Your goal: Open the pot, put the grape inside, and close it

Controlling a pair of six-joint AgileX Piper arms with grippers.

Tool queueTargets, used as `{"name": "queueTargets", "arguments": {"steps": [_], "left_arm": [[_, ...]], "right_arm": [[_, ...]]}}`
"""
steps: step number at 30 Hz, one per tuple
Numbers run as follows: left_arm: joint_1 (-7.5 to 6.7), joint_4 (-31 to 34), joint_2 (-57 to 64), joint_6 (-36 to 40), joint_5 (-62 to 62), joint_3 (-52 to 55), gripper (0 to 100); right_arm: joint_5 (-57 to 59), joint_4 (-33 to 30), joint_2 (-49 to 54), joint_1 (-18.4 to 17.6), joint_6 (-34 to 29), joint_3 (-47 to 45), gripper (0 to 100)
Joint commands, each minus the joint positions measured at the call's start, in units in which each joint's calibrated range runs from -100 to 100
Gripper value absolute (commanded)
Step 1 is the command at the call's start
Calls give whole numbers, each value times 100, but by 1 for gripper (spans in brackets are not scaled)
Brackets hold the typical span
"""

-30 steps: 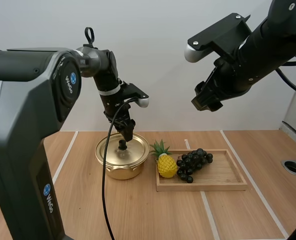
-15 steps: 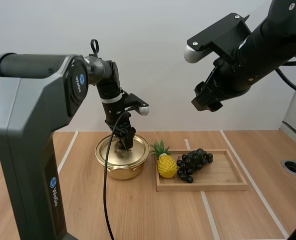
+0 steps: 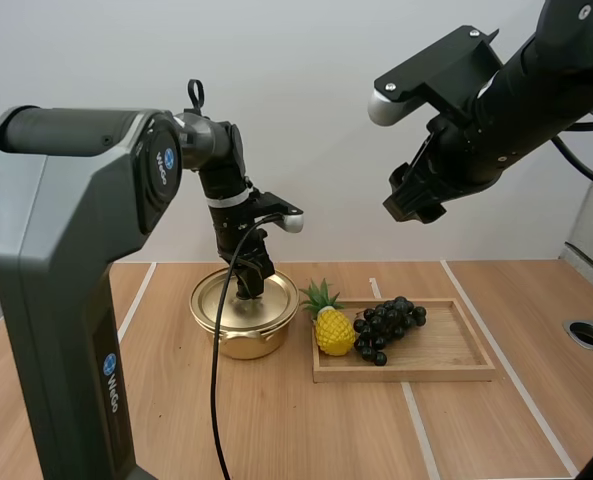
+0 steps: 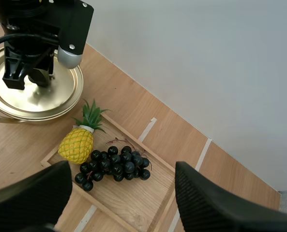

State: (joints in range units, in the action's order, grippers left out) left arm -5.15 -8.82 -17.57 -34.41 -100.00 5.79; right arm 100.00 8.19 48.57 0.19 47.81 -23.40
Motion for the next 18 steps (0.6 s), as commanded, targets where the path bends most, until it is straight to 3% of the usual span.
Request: {"name": "queueTargets", "arguments": {"steps": [1, 8, 18], "left_arm": [[21, 335, -17, 96, 0, -23, 1], [21, 425, 371, 179, 0, -155, 1], [21, 430, 2108, 533, 0, -1311, 0]], "right_arm": [[0, 70, 39, 17, 28, 39, 100], [0, 70, 39, 17, 28, 39, 100], [0, 70, 39, 17, 28, 39, 100]]}}
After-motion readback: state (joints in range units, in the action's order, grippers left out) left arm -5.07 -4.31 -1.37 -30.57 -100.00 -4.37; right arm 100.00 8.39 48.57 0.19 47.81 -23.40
